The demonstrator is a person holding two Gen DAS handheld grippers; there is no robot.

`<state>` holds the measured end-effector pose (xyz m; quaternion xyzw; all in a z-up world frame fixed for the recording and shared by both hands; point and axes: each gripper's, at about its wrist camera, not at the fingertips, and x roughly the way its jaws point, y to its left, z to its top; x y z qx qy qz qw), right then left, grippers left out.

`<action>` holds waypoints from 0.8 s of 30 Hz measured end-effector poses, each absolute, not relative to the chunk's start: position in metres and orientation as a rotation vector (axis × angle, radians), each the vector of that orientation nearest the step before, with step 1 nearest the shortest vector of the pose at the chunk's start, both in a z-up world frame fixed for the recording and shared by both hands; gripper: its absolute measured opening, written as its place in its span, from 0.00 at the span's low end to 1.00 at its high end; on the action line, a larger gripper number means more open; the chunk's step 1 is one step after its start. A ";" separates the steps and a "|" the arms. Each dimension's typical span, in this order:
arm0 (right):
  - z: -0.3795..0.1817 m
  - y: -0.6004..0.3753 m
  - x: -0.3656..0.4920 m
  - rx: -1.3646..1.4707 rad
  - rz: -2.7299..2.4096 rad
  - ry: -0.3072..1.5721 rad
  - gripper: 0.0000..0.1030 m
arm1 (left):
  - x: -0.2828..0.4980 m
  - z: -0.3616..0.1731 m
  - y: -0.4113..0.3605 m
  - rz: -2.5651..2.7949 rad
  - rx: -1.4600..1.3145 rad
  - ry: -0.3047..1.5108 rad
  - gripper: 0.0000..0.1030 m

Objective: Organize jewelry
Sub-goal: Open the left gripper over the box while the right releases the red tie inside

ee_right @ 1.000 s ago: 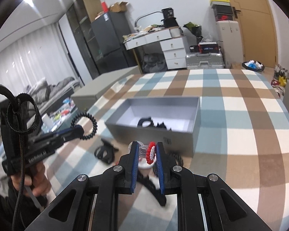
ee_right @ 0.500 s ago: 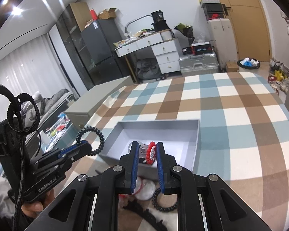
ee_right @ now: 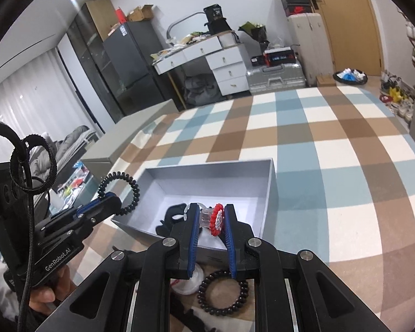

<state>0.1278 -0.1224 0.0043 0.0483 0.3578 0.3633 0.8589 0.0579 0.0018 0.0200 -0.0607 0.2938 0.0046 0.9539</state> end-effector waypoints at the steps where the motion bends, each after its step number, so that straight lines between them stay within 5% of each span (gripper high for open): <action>1: 0.004 -0.122 0.128 0.101 0.763 0.752 0.16 | 0.059 0.018 0.001 0.007 -0.120 0.605 0.04; 19: -0.002 -0.121 0.131 0.097 0.760 0.771 0.19 | 0.061 0.014 -0.004 0.011 -0.086 0.649 0.05; 21: 0.000 -0.122 0.129 0.105 0.770 0.759 0.19 | 0.061 0.015 -0.004 0.013 -0.089 0.654 0.08; 24: 0.003 -0.125 0.129 0.129 0.787 0.756 0.25 | 0.059 0.018 -0.003 -0.001 -0.104 0.642 0.31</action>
